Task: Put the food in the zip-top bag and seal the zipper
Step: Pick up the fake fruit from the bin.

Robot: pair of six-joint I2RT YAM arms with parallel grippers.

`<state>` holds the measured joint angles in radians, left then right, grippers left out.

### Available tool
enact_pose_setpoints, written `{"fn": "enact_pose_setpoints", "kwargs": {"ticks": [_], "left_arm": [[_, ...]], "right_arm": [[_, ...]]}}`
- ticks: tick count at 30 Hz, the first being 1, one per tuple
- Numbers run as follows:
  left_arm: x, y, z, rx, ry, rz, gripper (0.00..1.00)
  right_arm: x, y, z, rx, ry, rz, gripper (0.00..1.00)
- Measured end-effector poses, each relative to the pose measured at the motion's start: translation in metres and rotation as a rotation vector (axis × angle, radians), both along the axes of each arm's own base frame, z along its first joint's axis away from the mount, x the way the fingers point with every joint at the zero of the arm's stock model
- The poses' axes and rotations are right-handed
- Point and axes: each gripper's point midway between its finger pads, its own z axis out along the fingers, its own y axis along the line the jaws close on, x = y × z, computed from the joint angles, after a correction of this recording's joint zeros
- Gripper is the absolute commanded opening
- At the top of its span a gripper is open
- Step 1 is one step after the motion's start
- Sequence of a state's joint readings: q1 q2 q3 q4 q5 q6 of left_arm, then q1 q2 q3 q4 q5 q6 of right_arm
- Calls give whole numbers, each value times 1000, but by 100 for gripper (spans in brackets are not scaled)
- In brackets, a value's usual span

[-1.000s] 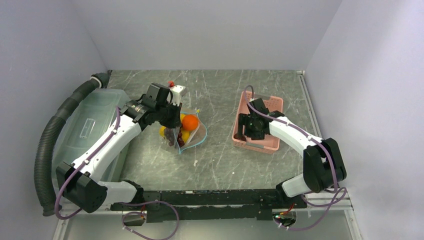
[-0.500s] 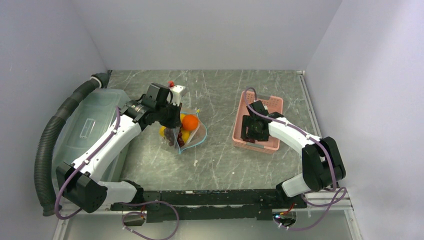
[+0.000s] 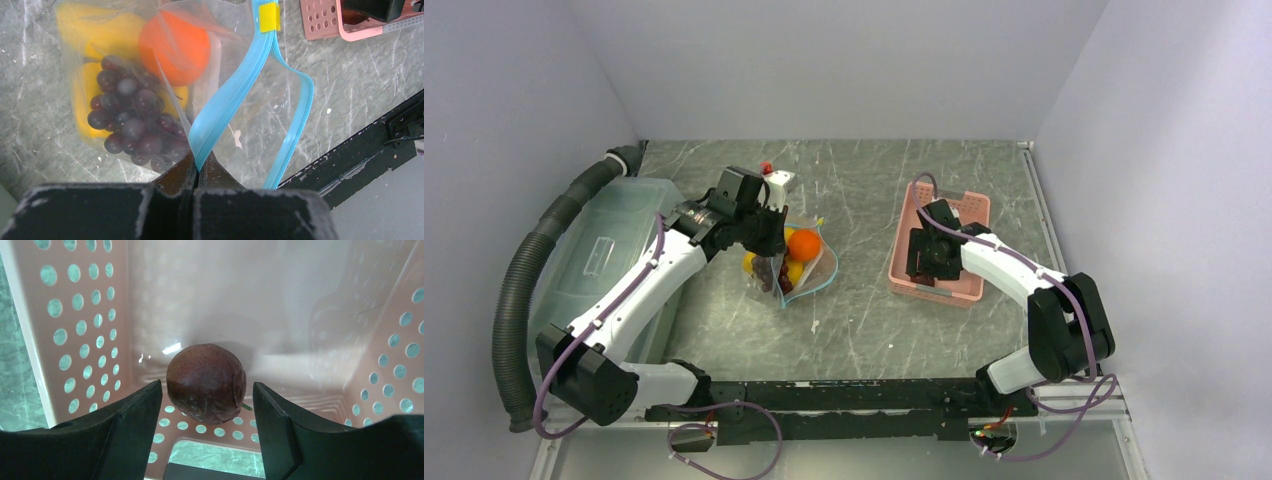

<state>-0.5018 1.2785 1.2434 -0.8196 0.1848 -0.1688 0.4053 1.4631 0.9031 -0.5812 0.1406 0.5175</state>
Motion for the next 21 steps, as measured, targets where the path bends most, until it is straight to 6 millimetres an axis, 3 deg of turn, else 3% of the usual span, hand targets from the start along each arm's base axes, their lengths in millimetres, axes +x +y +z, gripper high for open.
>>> {"fn": "enact_pose_setpoints", "kwargs": {"ticks": [11, 18, 21], "left_arm": [[0, 0, 0, 0, 0, 0, 0], [0, 0, 0, 0, 1, 0, 0], [0, 0, 0, 0, 2, 0, 0]], "right_arm": [[-5, -5, -9, -25, 20, -5, 60], [-4, -5, -10, -26, 21, -5, 34], [-4, -5, -9, -26, 18, -6, 29]]}}
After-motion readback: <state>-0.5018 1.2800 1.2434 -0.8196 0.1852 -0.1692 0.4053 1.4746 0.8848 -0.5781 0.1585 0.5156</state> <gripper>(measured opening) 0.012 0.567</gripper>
